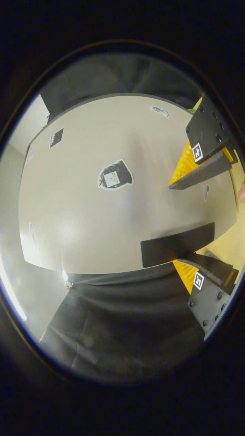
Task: Open the shoe cabinet door, grab the shoes and put them into the shoe cabinet, then close the shoe cabinet door.
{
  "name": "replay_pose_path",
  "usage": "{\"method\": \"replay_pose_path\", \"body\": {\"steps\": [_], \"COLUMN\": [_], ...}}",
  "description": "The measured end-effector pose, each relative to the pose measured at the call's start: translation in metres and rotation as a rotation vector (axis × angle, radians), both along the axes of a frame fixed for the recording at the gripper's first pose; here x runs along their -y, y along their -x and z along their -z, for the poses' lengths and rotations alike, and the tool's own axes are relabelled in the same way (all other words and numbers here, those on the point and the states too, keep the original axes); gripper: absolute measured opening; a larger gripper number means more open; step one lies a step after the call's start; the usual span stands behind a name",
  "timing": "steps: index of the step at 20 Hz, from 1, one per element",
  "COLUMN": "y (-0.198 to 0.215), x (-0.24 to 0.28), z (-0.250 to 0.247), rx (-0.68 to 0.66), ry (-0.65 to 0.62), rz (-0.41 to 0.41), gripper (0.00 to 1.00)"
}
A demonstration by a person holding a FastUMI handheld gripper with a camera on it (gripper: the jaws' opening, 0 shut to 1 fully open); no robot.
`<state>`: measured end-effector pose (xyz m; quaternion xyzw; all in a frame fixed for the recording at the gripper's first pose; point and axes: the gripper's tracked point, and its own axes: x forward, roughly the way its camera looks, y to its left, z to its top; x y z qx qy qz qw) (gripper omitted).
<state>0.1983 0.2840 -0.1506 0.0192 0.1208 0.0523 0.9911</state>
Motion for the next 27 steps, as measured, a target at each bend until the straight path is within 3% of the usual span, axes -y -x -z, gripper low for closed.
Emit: {"method": "replay_pose_path", "body": {"steps": [15, 27], "y": [0.005, 0.019], "x": [-0.003, -0.008], "z": [-0.002, -0.003], "rx": [0.025, 0.038], "ry": [0.023, -0.002], "rz": [0.038, 0.001], "gripper": [1.00, 1.00]}}
